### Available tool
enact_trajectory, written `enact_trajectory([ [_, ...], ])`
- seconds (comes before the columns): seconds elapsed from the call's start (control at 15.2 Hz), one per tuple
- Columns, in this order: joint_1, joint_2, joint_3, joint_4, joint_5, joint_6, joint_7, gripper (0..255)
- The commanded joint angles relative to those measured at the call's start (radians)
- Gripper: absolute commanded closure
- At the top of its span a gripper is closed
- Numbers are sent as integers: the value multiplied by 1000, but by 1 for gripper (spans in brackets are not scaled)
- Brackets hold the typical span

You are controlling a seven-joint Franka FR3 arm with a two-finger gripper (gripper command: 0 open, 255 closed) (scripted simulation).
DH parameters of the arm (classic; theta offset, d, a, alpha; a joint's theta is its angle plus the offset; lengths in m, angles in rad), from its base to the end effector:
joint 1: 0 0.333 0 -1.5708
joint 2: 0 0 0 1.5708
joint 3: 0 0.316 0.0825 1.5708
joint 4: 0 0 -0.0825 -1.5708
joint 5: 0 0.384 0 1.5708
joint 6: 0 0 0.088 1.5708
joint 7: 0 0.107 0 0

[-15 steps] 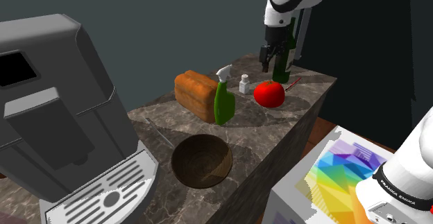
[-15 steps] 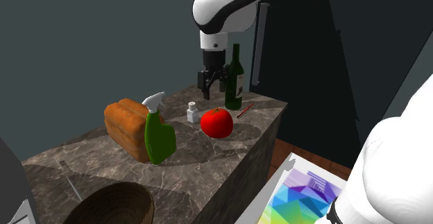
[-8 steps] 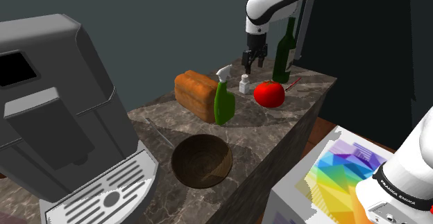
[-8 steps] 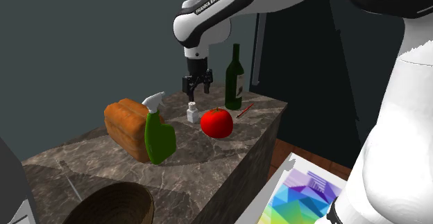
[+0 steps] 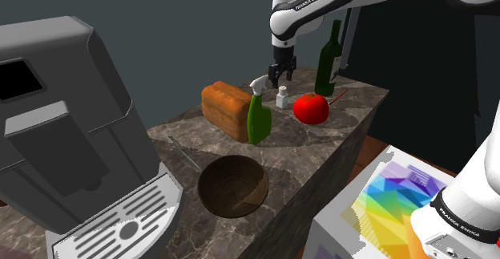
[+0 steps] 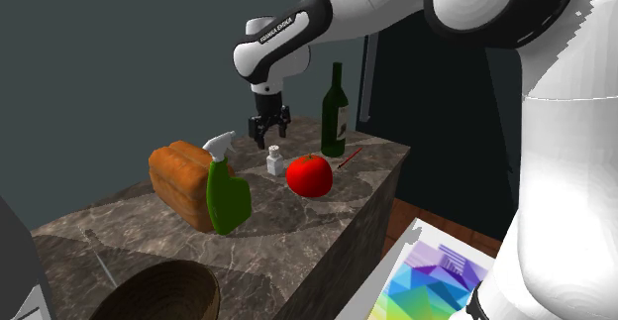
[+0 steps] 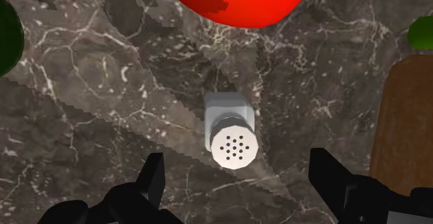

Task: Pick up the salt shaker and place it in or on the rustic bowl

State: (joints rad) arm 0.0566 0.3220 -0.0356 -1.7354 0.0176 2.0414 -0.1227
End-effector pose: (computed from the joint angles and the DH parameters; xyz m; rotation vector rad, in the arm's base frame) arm 0.6423 0.0163 0.3917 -3.1290 -0.2152 0.0243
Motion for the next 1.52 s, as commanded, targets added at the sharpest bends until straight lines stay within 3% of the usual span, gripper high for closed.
enact_trajectory([
  [0.0, 0, 11, 0, -11, 0, 23, 0, 0],
  [0.66, 0, 24, 1, -28, 1, 53, -1, 0],
  [0.73, 0, 24, 1, -28, 1, 53, -1, 255],
  [1.45, 0, 14, 0, -16, 0, 30, 0, 255],
])
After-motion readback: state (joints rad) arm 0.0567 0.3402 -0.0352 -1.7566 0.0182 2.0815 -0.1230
